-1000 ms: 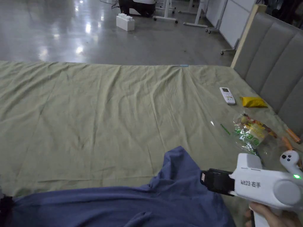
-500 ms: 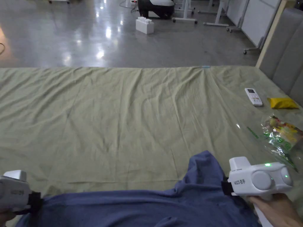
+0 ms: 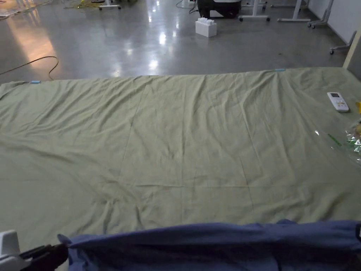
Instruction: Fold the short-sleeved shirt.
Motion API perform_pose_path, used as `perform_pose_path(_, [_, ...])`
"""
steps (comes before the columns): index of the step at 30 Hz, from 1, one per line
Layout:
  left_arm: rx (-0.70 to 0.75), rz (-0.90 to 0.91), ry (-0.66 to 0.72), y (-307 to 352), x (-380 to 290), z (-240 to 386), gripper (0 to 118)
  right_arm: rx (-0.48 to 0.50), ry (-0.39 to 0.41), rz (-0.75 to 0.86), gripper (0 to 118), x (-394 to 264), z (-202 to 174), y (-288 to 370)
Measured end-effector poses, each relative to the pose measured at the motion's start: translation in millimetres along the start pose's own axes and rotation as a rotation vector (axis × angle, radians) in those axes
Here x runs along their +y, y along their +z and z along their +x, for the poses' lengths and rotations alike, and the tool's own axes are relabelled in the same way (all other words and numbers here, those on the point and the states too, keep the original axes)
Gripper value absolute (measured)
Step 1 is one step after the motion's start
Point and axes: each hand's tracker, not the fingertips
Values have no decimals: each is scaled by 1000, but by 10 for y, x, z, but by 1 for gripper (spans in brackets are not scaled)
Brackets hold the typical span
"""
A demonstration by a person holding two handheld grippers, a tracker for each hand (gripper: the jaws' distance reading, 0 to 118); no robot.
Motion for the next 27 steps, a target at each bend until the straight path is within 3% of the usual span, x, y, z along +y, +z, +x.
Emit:
perform_pose_path(2, [-7, -8, 33, 37, -230, -75, 4, -32, 15, -35, 0, -197, -9, 33])
perform_pose_path(6, [28, -32, 119, -46, -467, -239, 4, -34, -70, -81, 0, -543, 40, -77])
perform_pose_path(10, [59, -38, 101, -163, -516, -390, 4, -49, -91, -99, 0, -687, 83, -161])
perform_pose_path(12, [58, -11, 74, -179, -506, -368, 19, -38, -104, -120, 4, -726, 111, -242])
perform_pose_path(13, [65, 16, 71, -169, -490, -348, 35, -39, -90, -142, 23, -751, 126, -258])
perform_pose_path(14, [66, 55, 73, -121, -474, -294, 61, -47, -72, -148, 65, -765, 116, -265])
perform_pose_path(15, [36, 98, 72, -44, -428, -235, 77, -91, -34, -123, 87, -770, 94, -213])
perform_pose_path(16, [26, 125, 55, 24, -398, -185, 83, -90, -27, -121, 89, -768, 84, -186])
perform_pose_path(18, [-4, 259, -11, 330, -326, 90, 83, -68, -15, -26, 84, -713, 2, 27])
perform_pose_path(22, [99, 509, -213, 922, -266, 683, 83, -1, -43, 192, 84, -601, -155, 509])
perform_pose_path(27, [162, 687, -279, 1450, -432, 1323, 82, 57, -18, 463, 86, -518, -655, 1189])
